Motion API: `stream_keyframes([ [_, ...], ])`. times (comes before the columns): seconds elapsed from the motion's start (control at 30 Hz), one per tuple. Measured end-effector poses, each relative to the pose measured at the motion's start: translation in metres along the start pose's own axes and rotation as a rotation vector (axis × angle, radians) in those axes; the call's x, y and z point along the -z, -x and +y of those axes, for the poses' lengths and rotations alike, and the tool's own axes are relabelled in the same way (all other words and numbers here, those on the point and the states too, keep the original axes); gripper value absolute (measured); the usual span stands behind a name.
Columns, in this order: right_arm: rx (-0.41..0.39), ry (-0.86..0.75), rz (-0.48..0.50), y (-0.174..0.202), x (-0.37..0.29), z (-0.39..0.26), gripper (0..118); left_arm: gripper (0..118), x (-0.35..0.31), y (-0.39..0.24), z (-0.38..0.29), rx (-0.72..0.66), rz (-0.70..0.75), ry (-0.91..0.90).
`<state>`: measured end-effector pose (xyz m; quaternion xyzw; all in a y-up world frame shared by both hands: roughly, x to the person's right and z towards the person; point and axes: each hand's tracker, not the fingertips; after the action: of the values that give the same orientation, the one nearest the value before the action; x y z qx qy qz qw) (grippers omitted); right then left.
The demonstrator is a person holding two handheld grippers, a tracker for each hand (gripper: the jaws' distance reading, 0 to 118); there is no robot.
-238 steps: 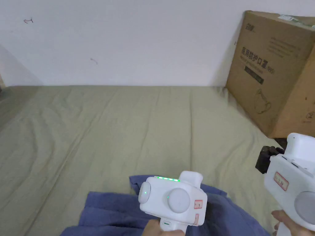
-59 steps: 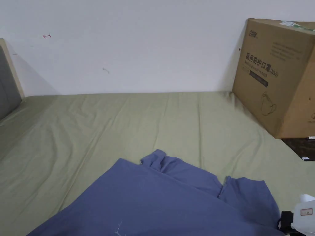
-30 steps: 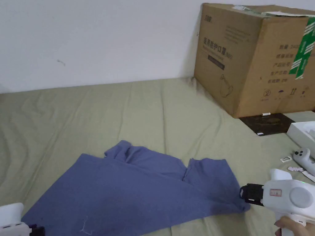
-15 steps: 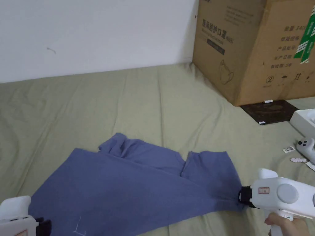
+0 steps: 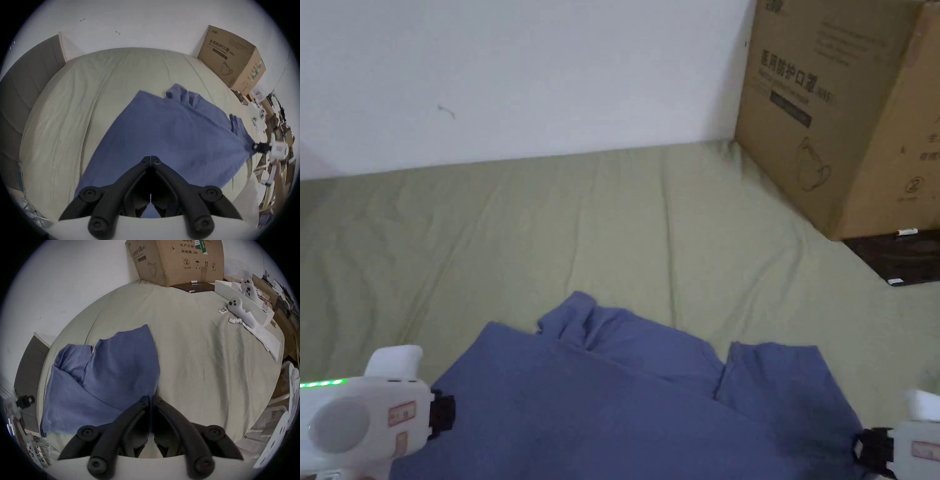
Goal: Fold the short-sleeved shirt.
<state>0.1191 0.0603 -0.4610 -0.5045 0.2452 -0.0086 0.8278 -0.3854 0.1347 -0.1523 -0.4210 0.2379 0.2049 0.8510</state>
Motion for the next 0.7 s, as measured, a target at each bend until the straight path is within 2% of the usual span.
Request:
stream_keyframes([
  [0.1, 0.02, 0.015, -0.001, 0.005, 0.0, -0.004, 3, 0, 0.035, 0.007, 0.045, 0.01, 0.01, -0.008],
  [0.27, 0.01, 0.045, -0.021, 0.013, 0.004, -0.006, 3, 2, 0.092, 0.0, 0.104, 0.037, -0.003, -0.005],
  [0.3, 0.011, 0.053, -0.024, 0.015, 0.004, -0.006, 3, 15, 0.105, -0.003, 0.112, 0.042, 0.036, 0.033],
  [0.33, 0.009, 0.055, -0.025, 0.017, 0.004, -0.005, 3, 39, 0.116, -0.002, 0.118, 0.044, 0.073, 0.046],
  [0.37, 0.007, 0.055, -0.031, 0.018, 0.004, -0.004, 3, 72, 0.131, 0.002, 0.123, 0.037, 0.064, 0.042],
  [0.4, 0.008, 0.059, -0.034, 0.02, 0.004, -0.003, 3, 89, 0.145, 0.007, 0.129, 0.025, 0.064, 0.061],
  [0.43, 0.008, 0.058, -0.033, 0.021, 0.003, -0.004, 3, 96, 0.156, 0.011, 0.133, 0.007, 0.073, 0.074],
  [0.63, 0.039, 0.068, -0.036, 0.02, 0.004, -0.001, 3, 95, 0.194, 0.021, 0.137, -0.066, 0.095, 0.109],
  [0.7, 0.038, 0.072, -0.041, 0.023, 0.006, -0.001, 3, 80, 0.201, 0.02, 0.128, -0.044, 0.075, 0.149],
])
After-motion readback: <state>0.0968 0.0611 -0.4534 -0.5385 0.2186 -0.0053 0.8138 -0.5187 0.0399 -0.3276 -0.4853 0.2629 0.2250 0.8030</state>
